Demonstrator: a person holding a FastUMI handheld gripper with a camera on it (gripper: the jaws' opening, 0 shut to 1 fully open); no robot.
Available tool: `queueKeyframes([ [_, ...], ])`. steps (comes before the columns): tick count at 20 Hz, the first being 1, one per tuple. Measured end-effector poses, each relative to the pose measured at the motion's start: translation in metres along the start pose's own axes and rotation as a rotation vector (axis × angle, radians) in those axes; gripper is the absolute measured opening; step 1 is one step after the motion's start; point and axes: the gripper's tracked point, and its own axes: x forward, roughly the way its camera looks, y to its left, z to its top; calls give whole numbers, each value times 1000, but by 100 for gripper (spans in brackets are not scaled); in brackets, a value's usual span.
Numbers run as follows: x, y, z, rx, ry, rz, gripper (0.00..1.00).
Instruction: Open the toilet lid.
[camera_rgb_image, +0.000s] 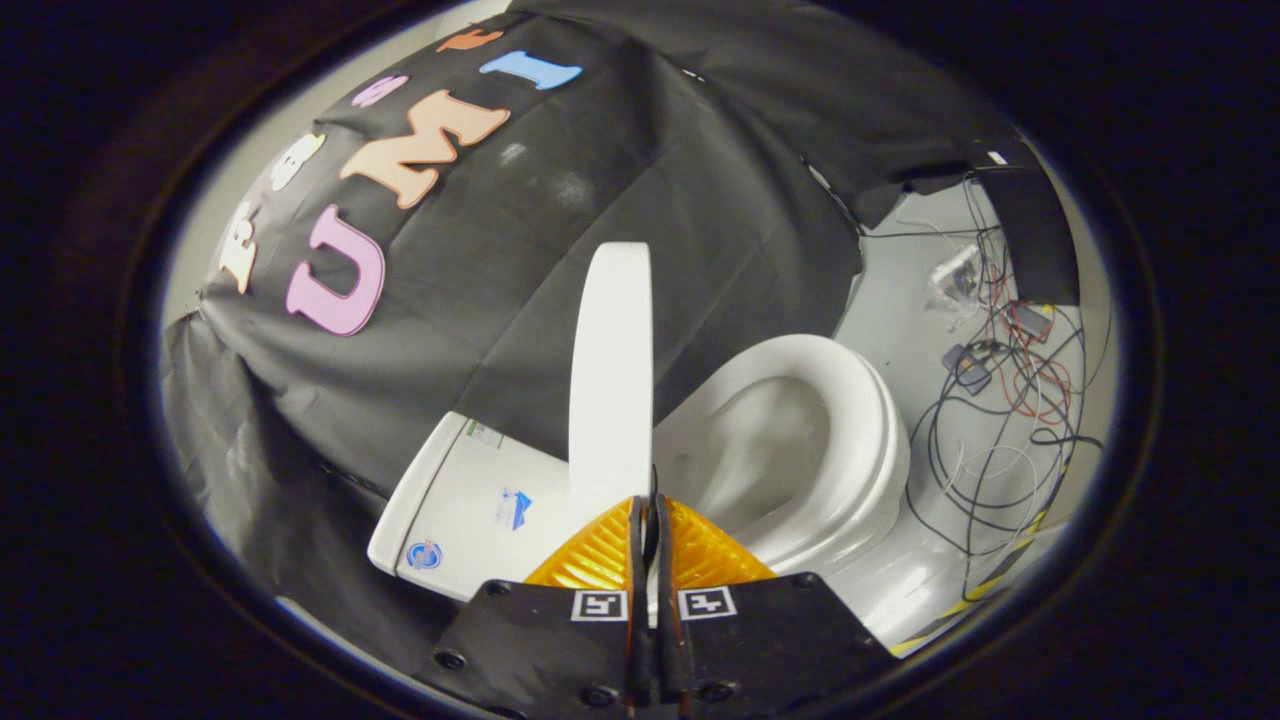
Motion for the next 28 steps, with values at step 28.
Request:
queueKeyframes([
  [28,1,153,-23,-441,-4,42,11],
])
